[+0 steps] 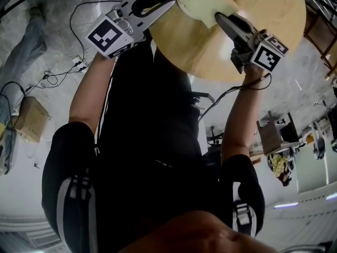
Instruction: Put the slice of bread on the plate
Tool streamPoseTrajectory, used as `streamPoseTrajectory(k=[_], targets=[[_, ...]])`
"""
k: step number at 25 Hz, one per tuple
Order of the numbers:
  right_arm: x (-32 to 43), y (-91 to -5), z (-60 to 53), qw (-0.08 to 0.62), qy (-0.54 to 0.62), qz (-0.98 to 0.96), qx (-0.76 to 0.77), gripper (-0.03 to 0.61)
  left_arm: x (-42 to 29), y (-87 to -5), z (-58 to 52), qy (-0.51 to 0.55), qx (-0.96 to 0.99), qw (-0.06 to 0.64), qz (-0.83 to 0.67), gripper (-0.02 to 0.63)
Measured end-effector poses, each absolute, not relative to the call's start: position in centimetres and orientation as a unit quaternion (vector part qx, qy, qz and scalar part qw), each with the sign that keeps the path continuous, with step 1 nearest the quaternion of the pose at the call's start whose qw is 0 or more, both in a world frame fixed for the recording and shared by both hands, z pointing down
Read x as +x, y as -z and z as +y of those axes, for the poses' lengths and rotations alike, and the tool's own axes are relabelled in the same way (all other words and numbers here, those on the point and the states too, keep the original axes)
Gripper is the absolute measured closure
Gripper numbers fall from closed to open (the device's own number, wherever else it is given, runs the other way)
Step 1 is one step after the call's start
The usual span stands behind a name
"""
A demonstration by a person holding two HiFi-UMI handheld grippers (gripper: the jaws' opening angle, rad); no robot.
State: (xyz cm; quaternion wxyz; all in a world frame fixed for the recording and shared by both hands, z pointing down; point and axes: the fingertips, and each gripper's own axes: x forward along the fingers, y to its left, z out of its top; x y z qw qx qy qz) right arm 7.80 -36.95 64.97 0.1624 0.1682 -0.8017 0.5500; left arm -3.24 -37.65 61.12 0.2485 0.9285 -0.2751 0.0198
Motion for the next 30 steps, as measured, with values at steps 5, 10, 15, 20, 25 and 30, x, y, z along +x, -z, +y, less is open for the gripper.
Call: streamPoseTrajectory(k=[5, 10, 15, 20, 25, 30], targets=[[8.0, -64.9, -37.2, 0.178, -0.529, -0.809, 0.184, 0.462, -3.3, -60.9, -37.6, -0.022, 0.929, 0.251, -0.272, 0.606], [8.4, -64.9, -37.9, 0.192, -0.488, -0.824, 0.214, 0.417, -3.3, -60.7, -37.5, -0.02, 0.931, 0.242, -0.27, 0.606], [9.0, -65.2, -38.4, 0.229, -0.43, -0.839, 0.244, 0.376, -3.2, -60.7, -37.5, -0.023, 0.932, 0.244, -0.267, 0.606], [9.0, -65.5, -38.3, 0.28, -0.367, -0.845, 0.27, 0.372, -3.6, -60.2, -37.0, -0.018, 0.934, 0.24, -0.264, 0.606], [9.1, -66.7, -38.2, 0.321, -0.333, -0.839, 0.285, 0.353, -3.8, -60.5, -36.6, -0.019, 0.934, 0.241, -0.262, 0.606], [9.7, -66.8, -38.0, 0.345, -0.298, -0.836, 0.305, 0.317, -3.5, -59.9, -35.9, -0.017, 0.936, 0.236, -0.262, 0.606]])
